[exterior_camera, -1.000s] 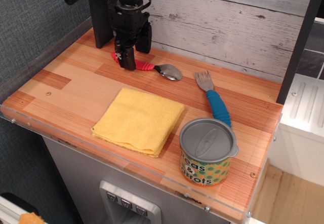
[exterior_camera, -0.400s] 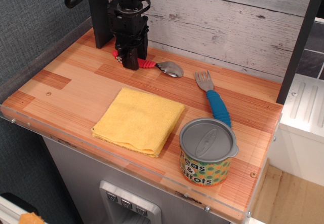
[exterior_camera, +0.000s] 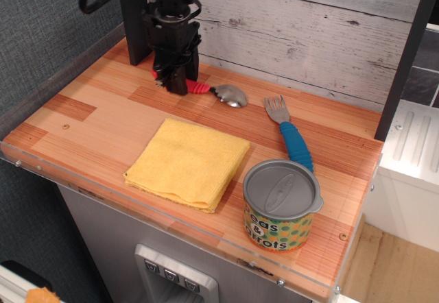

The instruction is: Move red spoon to the left of yellow cloth

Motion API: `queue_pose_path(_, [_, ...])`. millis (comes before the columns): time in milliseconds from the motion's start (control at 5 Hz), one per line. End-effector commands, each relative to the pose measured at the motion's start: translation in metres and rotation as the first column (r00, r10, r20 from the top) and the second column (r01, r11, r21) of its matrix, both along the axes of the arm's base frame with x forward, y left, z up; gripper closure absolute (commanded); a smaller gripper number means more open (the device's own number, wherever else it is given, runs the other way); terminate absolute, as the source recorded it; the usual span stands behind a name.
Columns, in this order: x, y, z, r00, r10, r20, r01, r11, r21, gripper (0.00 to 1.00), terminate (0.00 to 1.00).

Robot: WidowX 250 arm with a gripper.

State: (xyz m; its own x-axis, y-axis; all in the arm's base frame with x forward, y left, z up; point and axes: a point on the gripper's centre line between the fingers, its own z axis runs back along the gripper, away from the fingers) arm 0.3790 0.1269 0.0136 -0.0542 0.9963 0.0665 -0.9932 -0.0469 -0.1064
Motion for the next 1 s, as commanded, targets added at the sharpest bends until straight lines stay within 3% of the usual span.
queue_pose_path(0, [-0.003,0.013,0.046,0.994,0.035,0.101,-0.038,0.999,0.03,1.0,0.0])
queue_pose_path(200, [-0.009,0.018,0.052,0.995,-0.076,0.062,0.073,0.996,0.046,1.0,0.0])
queue_pose_path(400, [-0.013,0.017,0.06,0.945,-0.324,-0.051,0.328,0.937,0.118,1.0,0.0])
queue_pose_path(600, [-0.023,0.027,0.069,0.842,-0.538,-0.048,0.54,0.836,0.095,1.0,0.0])
queue_pose_path(800, [-0.034,0.044,0.069,0.707,-0.707,-0.019,0.706,0.703,0.086,1.0,0.0])
